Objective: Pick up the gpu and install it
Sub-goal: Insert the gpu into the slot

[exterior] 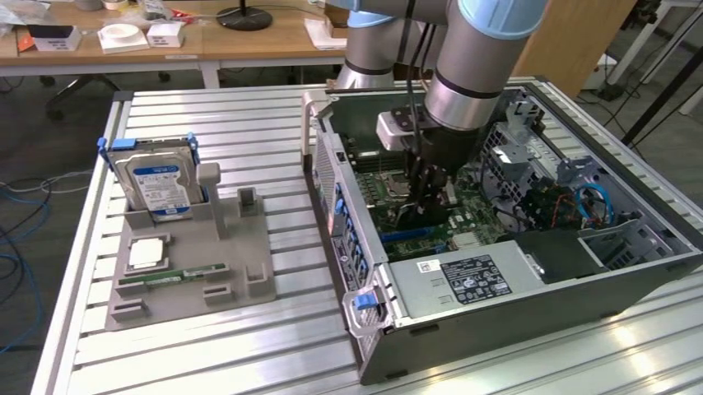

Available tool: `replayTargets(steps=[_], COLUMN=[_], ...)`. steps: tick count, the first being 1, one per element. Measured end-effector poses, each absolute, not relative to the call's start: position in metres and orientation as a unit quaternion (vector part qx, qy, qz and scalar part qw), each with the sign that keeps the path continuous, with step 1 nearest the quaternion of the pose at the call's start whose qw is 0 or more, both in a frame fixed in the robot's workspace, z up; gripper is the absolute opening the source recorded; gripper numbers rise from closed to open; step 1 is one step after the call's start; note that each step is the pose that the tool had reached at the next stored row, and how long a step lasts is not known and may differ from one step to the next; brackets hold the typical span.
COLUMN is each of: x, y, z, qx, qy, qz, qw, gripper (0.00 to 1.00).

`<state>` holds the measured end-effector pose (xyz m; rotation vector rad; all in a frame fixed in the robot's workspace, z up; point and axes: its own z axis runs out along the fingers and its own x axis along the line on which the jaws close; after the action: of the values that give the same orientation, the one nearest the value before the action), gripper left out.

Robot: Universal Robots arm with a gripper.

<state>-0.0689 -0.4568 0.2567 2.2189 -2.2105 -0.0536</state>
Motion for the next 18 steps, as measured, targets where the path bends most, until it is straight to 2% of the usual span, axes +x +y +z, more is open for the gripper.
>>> replayTargets(steps=[18], x=[-0.0704], y=[-0.4565], z=[0.2549], qx=[0.707], qy=[-0.707], qz=[-0.017], qw=[0.005], gripper=[0.26])
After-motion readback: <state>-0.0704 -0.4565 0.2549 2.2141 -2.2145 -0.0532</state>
